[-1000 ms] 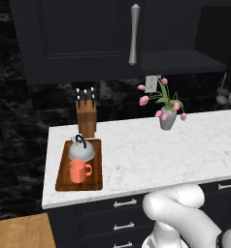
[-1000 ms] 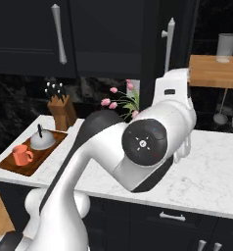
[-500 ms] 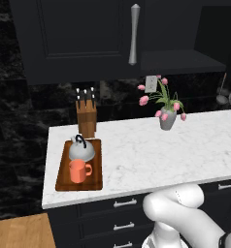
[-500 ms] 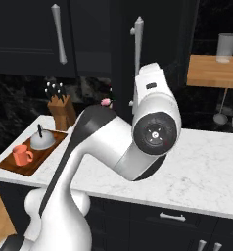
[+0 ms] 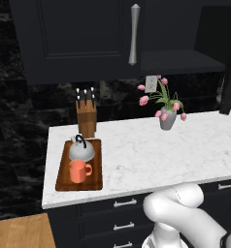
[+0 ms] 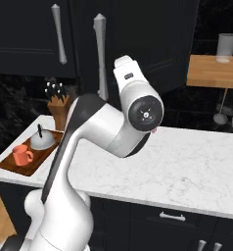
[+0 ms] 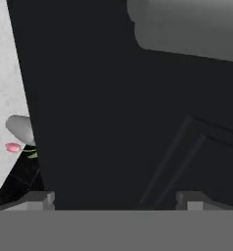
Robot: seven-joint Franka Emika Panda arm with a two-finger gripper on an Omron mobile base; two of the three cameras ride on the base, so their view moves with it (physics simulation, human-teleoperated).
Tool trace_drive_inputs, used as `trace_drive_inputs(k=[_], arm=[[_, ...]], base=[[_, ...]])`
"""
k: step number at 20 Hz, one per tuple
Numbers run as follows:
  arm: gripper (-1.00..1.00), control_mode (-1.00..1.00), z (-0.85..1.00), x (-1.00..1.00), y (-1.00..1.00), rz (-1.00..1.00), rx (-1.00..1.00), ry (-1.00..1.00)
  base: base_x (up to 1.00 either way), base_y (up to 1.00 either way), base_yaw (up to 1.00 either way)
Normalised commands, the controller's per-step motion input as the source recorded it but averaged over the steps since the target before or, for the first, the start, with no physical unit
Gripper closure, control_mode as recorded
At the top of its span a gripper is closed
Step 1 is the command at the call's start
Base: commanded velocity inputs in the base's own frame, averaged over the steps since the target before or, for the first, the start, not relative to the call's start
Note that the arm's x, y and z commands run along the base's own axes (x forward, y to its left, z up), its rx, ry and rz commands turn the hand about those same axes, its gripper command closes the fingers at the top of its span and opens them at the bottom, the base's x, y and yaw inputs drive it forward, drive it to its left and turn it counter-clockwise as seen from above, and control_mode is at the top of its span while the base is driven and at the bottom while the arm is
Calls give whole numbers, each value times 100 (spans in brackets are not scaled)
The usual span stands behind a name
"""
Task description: Pick the kettle from the counter and place it on the tray. Then pick the mug from the cabinet and place it on the tray. Then close the cabinet doors.
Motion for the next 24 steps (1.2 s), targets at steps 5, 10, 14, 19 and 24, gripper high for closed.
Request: trace_drive_inputs(k=[5,10,14,19,24], arm=[[-100,-100,-16,84,73,10,0,-9],[-100,-100,-17,99,66,5,1,-10],[-100,-100,-6,100,46,0,4,-3],[-100,-100,0,100,21,0,5,4],[-100,-100,-2,90,10,0,4,16]], base=[[0,0,0],[0,0,0],[0,0,0],[0,0,0],[0,0,0]])
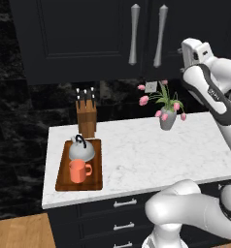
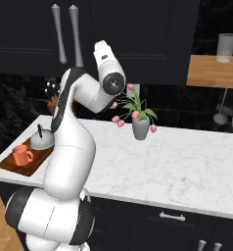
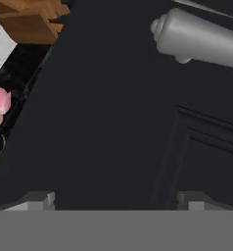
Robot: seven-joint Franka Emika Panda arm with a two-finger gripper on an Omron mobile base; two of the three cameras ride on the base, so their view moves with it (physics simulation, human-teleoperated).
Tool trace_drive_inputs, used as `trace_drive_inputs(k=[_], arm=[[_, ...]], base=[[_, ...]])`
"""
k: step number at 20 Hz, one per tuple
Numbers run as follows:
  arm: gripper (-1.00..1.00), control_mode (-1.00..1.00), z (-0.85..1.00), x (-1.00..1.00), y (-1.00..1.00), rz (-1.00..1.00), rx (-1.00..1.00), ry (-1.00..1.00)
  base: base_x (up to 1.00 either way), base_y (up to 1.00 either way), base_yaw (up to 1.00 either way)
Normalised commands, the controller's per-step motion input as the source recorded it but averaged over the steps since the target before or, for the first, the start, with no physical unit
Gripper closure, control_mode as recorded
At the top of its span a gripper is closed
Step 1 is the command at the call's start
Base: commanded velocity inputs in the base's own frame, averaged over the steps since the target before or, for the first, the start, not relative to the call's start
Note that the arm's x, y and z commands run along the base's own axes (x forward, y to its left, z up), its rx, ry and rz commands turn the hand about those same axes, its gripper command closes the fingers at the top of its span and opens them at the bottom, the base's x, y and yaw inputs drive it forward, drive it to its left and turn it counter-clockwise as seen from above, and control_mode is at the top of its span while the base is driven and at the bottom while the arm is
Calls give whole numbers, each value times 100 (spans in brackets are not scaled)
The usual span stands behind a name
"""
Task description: Pick the kettle from the counter and place it on the tray. Then pick the mug from the cabinet and place it on the tray. Then close the cabinet doors.
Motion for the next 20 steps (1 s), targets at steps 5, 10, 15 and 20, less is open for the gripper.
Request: trace_drive_inputs(k=[5,10,15,20], arm=[[-100,-100,-1,67,1,0,0,12],[-100,-100,-6,32,0,-3,0,17],[-100,-100,-7,9,0,-7,-2,3],[-100,-100,0,-16,0,-9,-1,1]], base=[[0,0,0],[0,0,0],[0,0,0],[0,0,0]])
